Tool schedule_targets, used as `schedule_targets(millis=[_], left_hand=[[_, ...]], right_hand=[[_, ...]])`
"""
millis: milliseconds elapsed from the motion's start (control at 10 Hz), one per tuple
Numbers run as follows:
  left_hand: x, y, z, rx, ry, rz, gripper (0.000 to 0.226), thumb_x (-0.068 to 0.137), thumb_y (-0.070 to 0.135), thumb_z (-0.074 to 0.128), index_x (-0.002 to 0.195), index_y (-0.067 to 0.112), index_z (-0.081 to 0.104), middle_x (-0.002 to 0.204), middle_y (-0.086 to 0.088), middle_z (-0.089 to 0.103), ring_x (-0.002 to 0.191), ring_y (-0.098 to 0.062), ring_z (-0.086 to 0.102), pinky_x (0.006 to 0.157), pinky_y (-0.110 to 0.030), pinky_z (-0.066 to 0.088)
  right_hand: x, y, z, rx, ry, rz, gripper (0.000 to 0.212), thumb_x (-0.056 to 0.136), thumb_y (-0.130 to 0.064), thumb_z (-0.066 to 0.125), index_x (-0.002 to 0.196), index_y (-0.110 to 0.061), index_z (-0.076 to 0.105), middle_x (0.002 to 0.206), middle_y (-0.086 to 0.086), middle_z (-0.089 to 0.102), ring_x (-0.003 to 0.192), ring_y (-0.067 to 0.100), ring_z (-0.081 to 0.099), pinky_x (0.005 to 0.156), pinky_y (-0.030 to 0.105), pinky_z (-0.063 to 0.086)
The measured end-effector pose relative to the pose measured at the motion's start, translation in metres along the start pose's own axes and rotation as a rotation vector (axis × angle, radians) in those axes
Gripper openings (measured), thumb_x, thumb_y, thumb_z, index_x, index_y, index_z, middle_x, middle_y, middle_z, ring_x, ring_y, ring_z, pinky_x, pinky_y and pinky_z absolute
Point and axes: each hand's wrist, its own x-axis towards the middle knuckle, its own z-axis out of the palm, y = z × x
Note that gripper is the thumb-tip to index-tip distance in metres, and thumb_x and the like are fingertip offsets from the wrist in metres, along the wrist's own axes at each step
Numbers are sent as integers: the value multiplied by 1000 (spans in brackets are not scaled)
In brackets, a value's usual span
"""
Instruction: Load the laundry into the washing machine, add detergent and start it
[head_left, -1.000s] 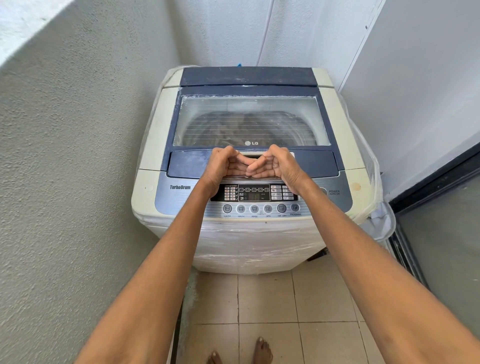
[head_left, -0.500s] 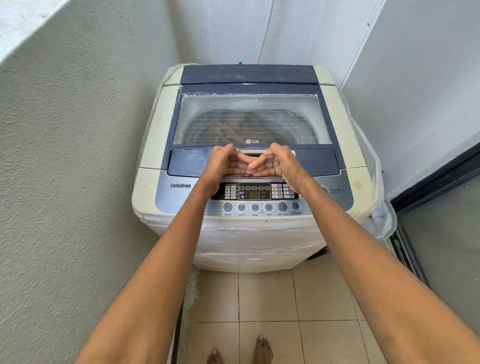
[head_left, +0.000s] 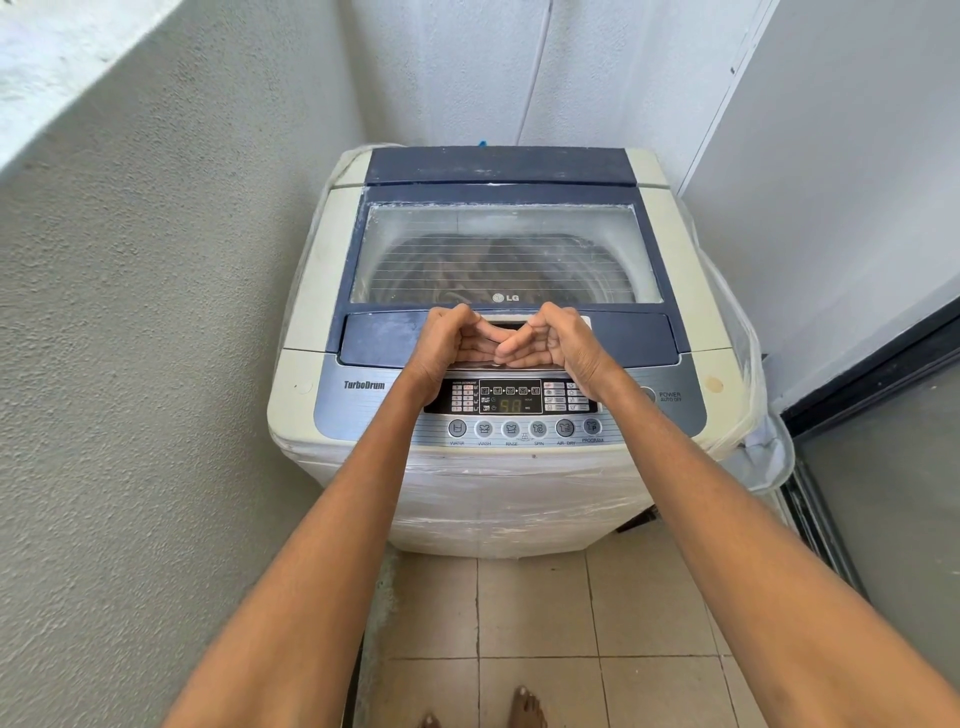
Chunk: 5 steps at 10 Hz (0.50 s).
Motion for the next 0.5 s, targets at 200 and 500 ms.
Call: schedule_targets(millis=[200, 500], left_hand=[[0, 2, 0, 7, 15, -13, 43, 88, 7, 29, 75, -4, 69, 68, -8, 73, 64, -18, 69, 63, -21, 56], [-13, 13, 13, 117, 139, -21, 37, 87, 4, 37, 77, -6, 72, 62, -8, 71, 60, -17, 66, 62, -24, 54]], right_hand=[[1, 0, -1, 0, 1, 8, 47, 91, -11, 27, 82, 12, 68, 86, 25, 70, 82, 31, 70, 77, 31, 58], [-18, -26, 9, -133, 104, 143, 38, 91, -12, 37, 85, 7, 70, 89, 21, 70, 83, 27, 67, 79, 31, 56]])
